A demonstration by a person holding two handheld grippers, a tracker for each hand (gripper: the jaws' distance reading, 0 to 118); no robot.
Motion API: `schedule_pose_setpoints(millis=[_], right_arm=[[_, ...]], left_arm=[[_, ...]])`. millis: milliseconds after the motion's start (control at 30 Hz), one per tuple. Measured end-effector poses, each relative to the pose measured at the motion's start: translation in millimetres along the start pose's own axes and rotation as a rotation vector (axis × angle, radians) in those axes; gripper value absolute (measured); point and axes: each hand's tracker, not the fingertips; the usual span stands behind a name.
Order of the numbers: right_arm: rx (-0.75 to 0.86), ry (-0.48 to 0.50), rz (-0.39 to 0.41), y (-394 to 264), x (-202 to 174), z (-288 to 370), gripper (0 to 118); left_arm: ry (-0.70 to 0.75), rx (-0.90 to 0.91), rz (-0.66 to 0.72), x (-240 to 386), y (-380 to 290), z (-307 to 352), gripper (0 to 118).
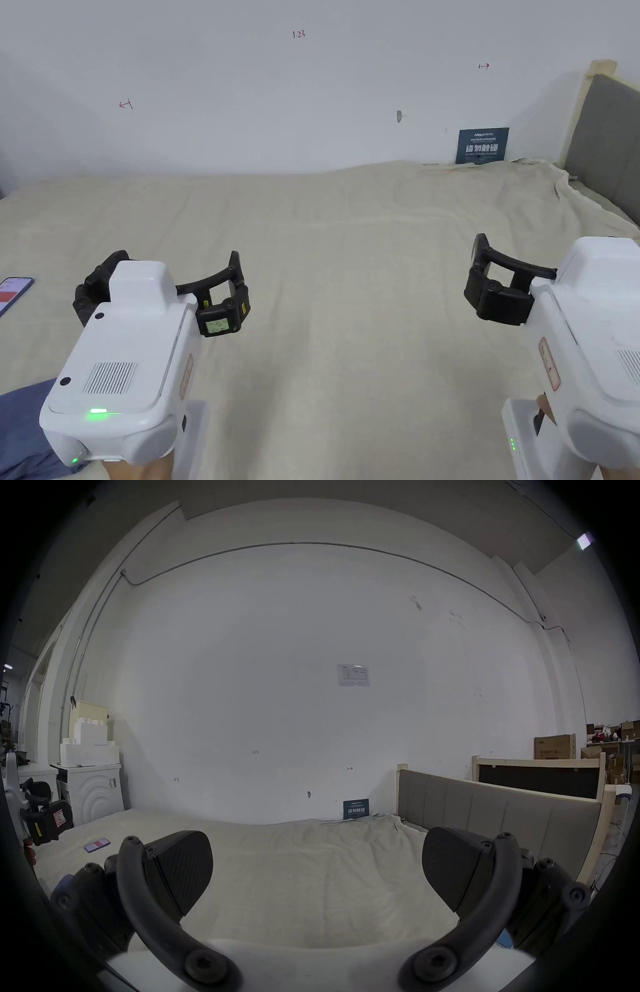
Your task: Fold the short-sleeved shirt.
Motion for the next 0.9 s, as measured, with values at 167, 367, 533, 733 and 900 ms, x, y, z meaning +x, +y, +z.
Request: schedule_pose_setpoints(millis=[167,367,533,733,900], right_arm=[[-0.005,-0.006,-0.015,0.7,4.9,-2.0,118],[-0.014,-0.006,-0.005,-0.9,6.4,-1.9,118],[-0.012,0.001,-0.004,-1.6,7.0,-0.5,118],[-0.014,0.008,0.002,1.0,4.5,2.8,118],[-0.009,0.015,0.007,1.5,4.8,2.2,118]], left_arm=[[0.001,0.003,-0.001,1.0,-0.5,-0.2,118],[0.000,0.004,0.000,2.3,-1.5,0.7,118],[-0.002,0.005,0.004,2.9,-2.4,0.9,118],[-0.003,0.008,0.001,3.3,-1.9,1.8,118],[-0.002,0.010,0.003,2.7,-0.8,1.2,118]])
